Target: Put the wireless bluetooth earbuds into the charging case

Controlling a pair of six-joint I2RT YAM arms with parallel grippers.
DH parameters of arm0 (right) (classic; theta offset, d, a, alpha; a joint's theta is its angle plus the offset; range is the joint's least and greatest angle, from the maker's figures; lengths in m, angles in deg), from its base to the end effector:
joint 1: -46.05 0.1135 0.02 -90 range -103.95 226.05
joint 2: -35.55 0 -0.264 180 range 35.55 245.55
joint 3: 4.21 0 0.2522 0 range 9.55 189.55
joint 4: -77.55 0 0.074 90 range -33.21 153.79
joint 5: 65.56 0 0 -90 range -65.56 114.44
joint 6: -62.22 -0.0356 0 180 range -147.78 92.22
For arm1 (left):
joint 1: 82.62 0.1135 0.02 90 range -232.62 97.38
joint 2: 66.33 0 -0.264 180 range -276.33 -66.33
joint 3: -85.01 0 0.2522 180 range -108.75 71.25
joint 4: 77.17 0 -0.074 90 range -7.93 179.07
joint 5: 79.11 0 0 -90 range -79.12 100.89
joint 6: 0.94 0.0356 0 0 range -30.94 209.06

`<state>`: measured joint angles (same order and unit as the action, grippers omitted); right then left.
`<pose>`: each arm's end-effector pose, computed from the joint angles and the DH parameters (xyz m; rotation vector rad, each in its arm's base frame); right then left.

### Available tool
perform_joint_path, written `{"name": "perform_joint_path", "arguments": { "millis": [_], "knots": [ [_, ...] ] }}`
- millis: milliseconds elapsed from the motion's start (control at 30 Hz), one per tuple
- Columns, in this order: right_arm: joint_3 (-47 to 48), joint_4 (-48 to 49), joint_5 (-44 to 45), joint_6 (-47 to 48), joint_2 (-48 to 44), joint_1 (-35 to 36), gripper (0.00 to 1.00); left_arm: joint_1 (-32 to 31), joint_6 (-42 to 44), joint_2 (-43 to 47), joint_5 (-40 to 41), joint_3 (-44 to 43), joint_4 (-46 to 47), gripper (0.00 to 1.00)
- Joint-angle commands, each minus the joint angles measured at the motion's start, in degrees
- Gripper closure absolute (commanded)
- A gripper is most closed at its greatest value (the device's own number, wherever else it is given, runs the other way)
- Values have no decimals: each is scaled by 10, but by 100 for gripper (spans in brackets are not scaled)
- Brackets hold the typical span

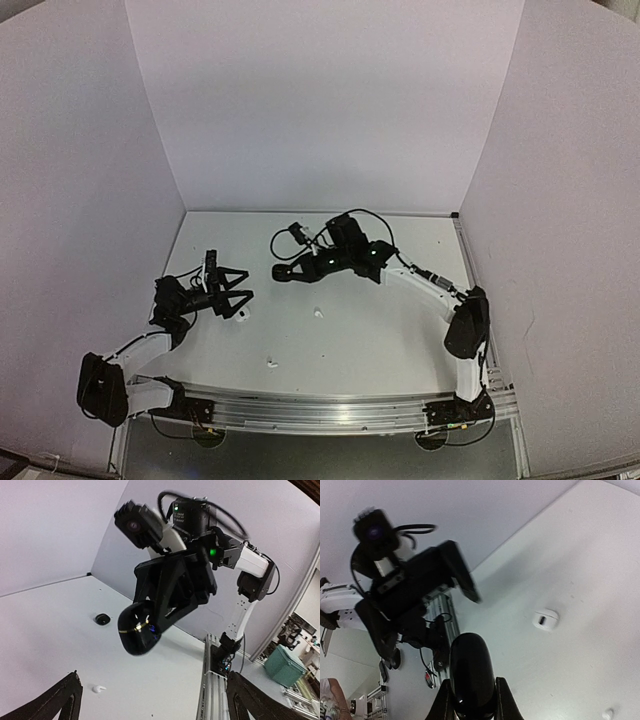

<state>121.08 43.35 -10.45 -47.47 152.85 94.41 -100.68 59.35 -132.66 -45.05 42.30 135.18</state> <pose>0.3060 0.3748 0.3376 -0.9514 2.0037 1.3250 0.2171 -0.1018 0.2685 0.7185 1.4782 -1.3380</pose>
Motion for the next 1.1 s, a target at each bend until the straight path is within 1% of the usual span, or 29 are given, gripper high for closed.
{"name": "perform_joint_path", "arguments": {
  "millis": [0, 133, 267, 367, 567, 767, 1067],
  "knots": [
    [-84, -17, -1, -5, -73, -88, 100, 3, 104, 54, 94, 4, -122, 0],
    [-111, -86, -16, 51, -58, -148, 100, 3, 122, 66, 108, 5, -163, 0],
    [-92, -171, -36, 107, 2, -210, 100, 3, 115, 54, 105, 2, -173, 1],
    [-66, -214, -45, 137, 46, -245, 100, 3, 123, 38, 106, -4, -188, 0],
    [-16, -234, -56, 154, 130, -280, 100, 2, 159, 1, 102, -33, -224, 1],
    [29, -237, -72, 152, 199, -308, 100, 3, 167, -34, 99, -51, -225, 0],
    [74, -253, -79, 163, 254, -320, 100, 3, 174, -54, 101, -60, -224, 1]
  ]
}}
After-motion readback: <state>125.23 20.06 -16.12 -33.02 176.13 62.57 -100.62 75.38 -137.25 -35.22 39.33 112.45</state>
